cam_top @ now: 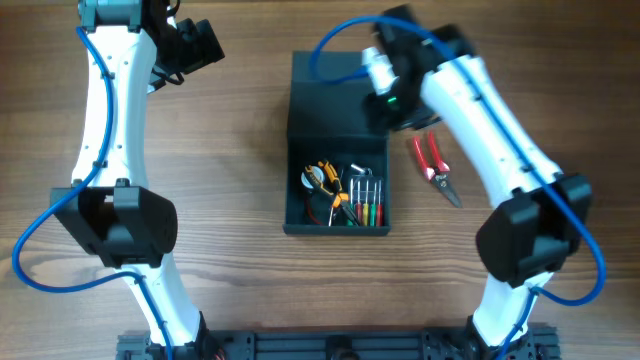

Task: Pack container
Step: 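Raise the right gripper and move it over the red snips, then close the right gripper on the red snips handles and lift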

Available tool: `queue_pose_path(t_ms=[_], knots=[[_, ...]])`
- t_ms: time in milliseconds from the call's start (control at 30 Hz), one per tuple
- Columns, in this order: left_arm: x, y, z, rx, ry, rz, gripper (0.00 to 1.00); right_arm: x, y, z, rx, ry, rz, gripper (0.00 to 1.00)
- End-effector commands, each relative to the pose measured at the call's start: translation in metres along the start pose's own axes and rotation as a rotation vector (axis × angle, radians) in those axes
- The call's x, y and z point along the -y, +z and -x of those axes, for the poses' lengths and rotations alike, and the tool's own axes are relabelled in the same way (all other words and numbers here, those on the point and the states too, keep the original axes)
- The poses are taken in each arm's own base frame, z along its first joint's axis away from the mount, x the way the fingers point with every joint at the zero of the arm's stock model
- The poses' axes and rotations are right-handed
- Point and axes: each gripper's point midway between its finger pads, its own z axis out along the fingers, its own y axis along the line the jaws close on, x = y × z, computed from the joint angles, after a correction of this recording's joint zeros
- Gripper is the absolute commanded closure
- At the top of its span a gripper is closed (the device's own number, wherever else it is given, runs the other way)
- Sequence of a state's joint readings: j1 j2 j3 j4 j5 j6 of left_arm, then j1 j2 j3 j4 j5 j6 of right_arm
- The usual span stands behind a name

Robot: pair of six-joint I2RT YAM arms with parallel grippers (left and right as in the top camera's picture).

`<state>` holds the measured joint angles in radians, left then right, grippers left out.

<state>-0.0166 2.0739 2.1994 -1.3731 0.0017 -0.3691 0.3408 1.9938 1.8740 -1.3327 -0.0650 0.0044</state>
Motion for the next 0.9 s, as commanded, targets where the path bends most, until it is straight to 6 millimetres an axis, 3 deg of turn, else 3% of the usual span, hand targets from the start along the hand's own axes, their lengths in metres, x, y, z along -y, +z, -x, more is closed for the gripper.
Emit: queue_pose_path(t_ms=[0, 100, 167, 200, 400, 633, 733, 867], knots=[[0.003, -0.008, 0.002, 0.016, -0.006, -0.017, 0.0, 0.059, -0.009, -0.009, -0.006, 0.145, -0.072, 0.42], [0.003, -0.008, 0.002, 0.016, -0.006, -0.017, 0.0, 0.088, -0.004, -0.005, 0.027, 0.212, -0.082, 0.31], [0.003, -0.008, 0.002, 0.016, -0.006, -0.017, 0.0, 0.097, 0.007, -0.004, 0.018, 0.23, -0.083, 0.25], [0.003, -0.008, 0.002, 0.016, -0.006, -0.017, 0.0, 0.098, 0.019, -0.003, -0.004, 0.229, -0.082, 0.18], [0.003, -0.008, 0.002, 0.016, -0.006, -0.017, 0.0, 0.103, 0.084, -0.015, -0.17, 0.24, -0.074, 0.18], [0.003, -0.008, 0.002, 0.016, -0.006, -0.017, 0.0, 0.098, 0.096, -0.044, -0.293, 0.238, -0.062, 0.13], [0.003, -0.008, 0.002, 0.016, -0.006, -0.017, 0.0, 0.095, 0.123, -0.071, -0.359, 0.217, -0.051, 0.12], [0.003, -0.008, 0.002, 0.016, -0.006, -0.017, 0.0, 0.088, 0.145, -0.082, -0.356, 0.194, -0.007, 0.11]])
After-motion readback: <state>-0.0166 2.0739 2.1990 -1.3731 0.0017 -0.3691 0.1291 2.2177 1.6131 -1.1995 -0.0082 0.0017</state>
